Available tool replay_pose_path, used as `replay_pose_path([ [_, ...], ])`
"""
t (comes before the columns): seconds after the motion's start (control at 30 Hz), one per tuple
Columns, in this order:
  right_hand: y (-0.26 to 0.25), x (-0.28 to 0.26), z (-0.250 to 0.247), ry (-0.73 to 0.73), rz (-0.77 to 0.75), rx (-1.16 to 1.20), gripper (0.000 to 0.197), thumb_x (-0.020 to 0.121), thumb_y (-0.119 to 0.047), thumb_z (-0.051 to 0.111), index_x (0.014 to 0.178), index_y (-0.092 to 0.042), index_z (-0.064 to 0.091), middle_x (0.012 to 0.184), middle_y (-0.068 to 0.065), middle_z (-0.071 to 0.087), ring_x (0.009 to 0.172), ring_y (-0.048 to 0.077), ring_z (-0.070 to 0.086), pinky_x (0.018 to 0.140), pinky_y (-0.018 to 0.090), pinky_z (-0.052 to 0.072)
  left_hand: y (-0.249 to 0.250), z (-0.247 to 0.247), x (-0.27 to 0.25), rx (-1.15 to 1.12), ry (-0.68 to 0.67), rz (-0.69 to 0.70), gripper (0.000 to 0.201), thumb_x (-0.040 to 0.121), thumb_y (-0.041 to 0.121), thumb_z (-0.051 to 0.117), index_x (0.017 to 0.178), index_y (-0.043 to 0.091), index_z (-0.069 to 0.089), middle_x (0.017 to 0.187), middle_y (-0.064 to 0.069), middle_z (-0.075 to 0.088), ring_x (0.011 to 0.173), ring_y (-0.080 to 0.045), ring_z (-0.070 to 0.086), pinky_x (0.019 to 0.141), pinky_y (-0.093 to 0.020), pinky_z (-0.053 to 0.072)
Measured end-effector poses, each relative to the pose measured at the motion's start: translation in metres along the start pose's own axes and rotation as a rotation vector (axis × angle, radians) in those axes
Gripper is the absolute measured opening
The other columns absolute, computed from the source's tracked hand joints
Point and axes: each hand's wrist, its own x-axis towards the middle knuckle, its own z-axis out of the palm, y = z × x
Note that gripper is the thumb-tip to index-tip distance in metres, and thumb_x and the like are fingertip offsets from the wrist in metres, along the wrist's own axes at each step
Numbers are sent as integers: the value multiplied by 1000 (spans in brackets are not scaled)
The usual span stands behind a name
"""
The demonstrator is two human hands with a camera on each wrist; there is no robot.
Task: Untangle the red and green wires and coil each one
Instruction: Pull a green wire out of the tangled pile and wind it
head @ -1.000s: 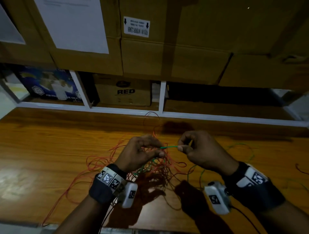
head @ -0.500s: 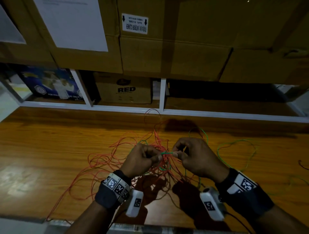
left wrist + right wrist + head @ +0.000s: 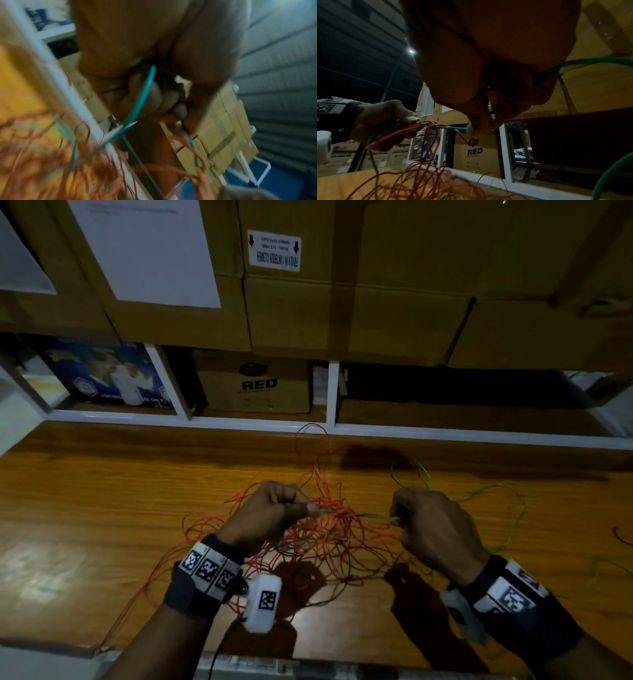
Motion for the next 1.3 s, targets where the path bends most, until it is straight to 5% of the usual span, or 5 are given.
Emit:
replay_pose_path([
  [0.13, 5, 0, -11, 113, -47, -23, 31, 77, -6, 71, 82, -33, 56, 90, -10, 61, 77, 19, 63, 52, 34, 50, 11, -6, 1, 196, 22, 103, 22, 91, 17, 76, 76, 1, 75, 64, 1, 71, 60, -7, 66, 69, -21, 52],
  [0.47, -4, -10, -9, 134, -104, 228, 21, 87, -25, 77, 79, -34, 60, 83, -17, 61, 72, -3, 52, 60, 25, 40, 0, -6, 14, 125, 85, 91, 27, 98, 21, 66, 92, -5, 72, 49, 14, 49, 42, 0, 39, 53, -16, 39],
  [0.77, -11, 0, -17, 92, -140, 268, 13, 93, -30, 72, 84, -33, 63, 88, -19, 61, 75, -7, 49, 66, 27, 39, 19, 33, -5, 701, 122, 413, 67, 85, 64, 69, 145, 43, 50, 146, 12, 45, 133, -6, 40, 101, -31, 42],
  [1.0, -12, -7, -64, 129, -164, 306, 14, 98, -24, 65, 87, -32, 60, 89, -16, 62, 78, -8, 53, 61, 24, 36, -8, 81, 9, 553, 117, 559, 19, 99, 31, 63, 104, 21, 78, 85, 6, 77, 74, -7, 68, 69, -33, 55],
  [1.3, 121, -32, -165, 450, 22, 366, 36, 92, -68, 58, 104, -36, 67, 98, -4, 70, 89, 19, 68, 80, 55, 57, -61, 2, 28, 998, 311, 423, 31, 86, 62, 55, 88, 36, 73, 86, 16, 70, 92, -20, 62, 95, -53, 37],
])
